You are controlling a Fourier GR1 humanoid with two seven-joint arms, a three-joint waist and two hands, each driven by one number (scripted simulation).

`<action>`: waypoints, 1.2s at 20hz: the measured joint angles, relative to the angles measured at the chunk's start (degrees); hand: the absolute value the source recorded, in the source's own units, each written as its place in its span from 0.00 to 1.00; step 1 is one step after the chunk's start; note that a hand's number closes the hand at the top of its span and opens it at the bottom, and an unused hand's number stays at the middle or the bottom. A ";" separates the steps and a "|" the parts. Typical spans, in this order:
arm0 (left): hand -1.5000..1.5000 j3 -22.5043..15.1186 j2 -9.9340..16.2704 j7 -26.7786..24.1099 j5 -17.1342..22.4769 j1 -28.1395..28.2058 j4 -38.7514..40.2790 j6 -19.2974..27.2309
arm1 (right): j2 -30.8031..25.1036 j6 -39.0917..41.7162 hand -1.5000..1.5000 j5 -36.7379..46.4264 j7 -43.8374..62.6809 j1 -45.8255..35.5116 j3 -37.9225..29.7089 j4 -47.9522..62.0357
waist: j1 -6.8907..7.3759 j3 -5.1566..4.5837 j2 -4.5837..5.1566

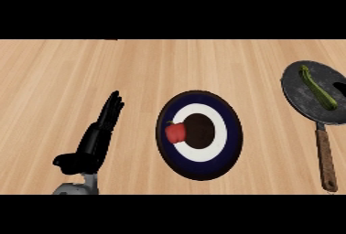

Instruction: Pick the squash from the plate and place it in the pan

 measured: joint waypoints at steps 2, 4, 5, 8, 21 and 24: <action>0.50 0.62 0.31 -0.61 0.14 0.44 0.37 -0.12 | 0.51 4.81 0.00 -3.01 -3.35 2.22 -1.11 -0.90 | -0.50 -0.06 -0.20; 0.50 0.91 0.69 -0.03 0.43 1.22 -0.63 -0.39 | 0.94 9.18 0.00 -5.24 -5.54 4.32 -1.29 -2.02 | -0.77 -0.11 -0.38; 0.50 0.94 0.73 0.12 0.54 1.71 -1.00 -0.51 | 1.70 10.58 0.00 -6.13 -6.01 5.14 -0.91 -2.97 | -0.88 -0.13 -0.46; 0.50 0.85 0.27 1.06 -0.05 1.34 -1.62 0.16 | 3.47 15.32 0.00 -8.51 -7.39 8.84 0.43 -6.64 | -1.24 -0.19 -0.61; 0.50 2.15 -0.25 0.81 -0.71 0.50 -0.61 -1.02 | 15.84 17.66 0.00 -14.00 1.12 26.98 12.93 -37.43 | -1.32 -0.23 -0.61; 0.50 1.62 -0.62 1.72 -1.34 1.24 -2.05 -1.04 | 17.61 16.08 0.00 -14.45 3.96 29.95 15.82 -42.74 | -1.20 -0.22 -0.57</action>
